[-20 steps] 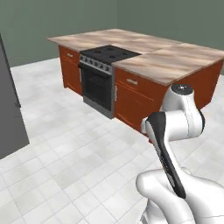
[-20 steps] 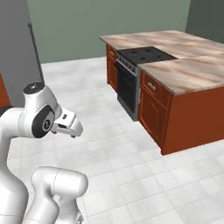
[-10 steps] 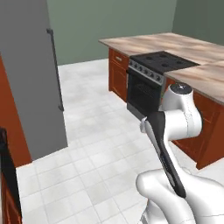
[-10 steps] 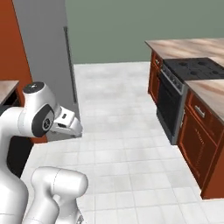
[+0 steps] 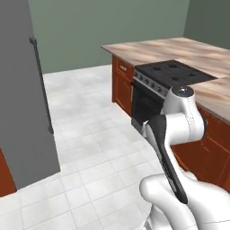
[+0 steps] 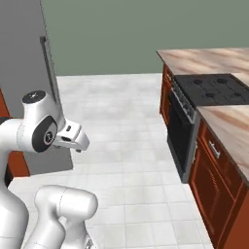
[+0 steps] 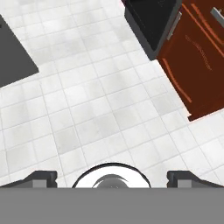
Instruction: Take a sugar cube from the saucer and place it inside the coffee. Then, grab milk from the fridge and place it next to the coffee on the counter to sweeten the coffee.
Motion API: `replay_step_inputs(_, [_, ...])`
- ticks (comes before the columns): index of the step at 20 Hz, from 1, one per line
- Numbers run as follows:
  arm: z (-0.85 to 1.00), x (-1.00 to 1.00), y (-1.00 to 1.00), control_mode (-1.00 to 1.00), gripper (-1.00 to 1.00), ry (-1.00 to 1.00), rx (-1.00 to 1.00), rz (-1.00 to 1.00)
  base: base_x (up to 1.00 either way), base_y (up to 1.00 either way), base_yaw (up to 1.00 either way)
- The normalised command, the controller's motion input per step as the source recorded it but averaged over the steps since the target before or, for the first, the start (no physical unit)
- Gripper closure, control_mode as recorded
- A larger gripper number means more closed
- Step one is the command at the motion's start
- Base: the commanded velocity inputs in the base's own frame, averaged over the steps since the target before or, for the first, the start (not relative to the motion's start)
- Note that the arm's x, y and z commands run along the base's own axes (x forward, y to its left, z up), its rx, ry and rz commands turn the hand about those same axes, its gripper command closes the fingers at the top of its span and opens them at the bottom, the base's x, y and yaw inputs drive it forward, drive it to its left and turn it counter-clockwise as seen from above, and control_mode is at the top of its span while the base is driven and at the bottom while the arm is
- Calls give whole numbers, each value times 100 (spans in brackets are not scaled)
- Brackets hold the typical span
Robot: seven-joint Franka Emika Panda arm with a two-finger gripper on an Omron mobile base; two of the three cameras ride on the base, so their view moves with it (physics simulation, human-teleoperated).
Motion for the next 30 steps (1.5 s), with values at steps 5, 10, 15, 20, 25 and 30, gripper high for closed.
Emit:
replay_step_inputs(5, [0,0,0,100,-100,0,0,0,100,-62,3])
replay_step_inputs(10, [0,0,0,100,-100,0,0,0,100,-20,10])
replay_step_inputs(15, [0,0,0,100,-100,0,0,0,100,-1,19])
replay_step_inputs(20, [0,0,0,100,-100,0,0,0,100,-6,28])
replay_step_inputs(25, [0,0,0,100,-100,0,0,0,100,-15,29])
replay_step_inputs(30, [0,0,0,100,-100,0,0,0,100,-51,27])
